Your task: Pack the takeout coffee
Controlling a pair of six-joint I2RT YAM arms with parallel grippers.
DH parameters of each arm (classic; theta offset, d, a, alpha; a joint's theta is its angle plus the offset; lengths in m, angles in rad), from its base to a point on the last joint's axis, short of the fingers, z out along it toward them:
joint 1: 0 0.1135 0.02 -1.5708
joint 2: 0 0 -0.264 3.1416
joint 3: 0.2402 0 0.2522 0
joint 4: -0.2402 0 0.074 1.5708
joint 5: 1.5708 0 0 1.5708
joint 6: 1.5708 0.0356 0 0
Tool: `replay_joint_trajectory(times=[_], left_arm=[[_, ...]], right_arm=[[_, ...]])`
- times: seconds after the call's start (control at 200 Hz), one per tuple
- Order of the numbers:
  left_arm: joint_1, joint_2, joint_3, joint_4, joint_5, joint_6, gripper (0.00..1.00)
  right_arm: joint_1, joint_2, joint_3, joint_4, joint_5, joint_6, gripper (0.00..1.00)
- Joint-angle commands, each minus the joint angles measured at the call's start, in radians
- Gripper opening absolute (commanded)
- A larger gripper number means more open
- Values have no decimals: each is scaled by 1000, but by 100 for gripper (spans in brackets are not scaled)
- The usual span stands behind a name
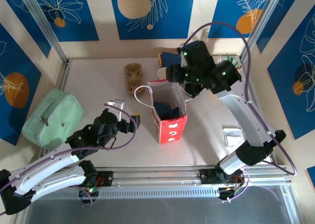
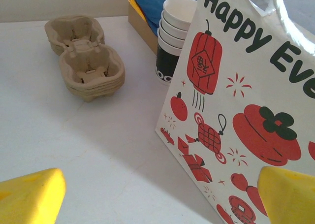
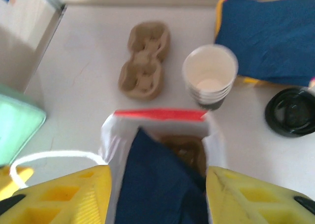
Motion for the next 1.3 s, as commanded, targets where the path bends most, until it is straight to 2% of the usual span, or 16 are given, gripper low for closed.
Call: replay_joint_trajectory(times=[0.0, 0.25, 0.405, 0.795, 0.92, 1.04, 1.296], left_arm=[[8, 3, 20, 6, -25, 24, 99], [8, 27, 33, 4, -35, 30, 99], [8, 38, 46, -14, -52, 38, 99], [11, 22, 86, -90, -116, 70, 99], [11, 15, 80, -95, -114, 62, 99], [10, 1, 81, -97, -110, 56, 100], [10, 25, 85, -74, -117, 74, 99]], right_arm=[[-94, 12, 29, 67, -36, -61, 57], [-318, 90, -9, 239, -91, -77, 60], [-391, 196, 31, 293, -96, -89, 60], [-394, 545, 247, 332, -67, -112, 60], [-386, 649, 268, 383, -59, -128, 62], [-387, 770, 353, 354, -59, -134, 62], [-383, 970, 515, 318, -49, -155, 70]])
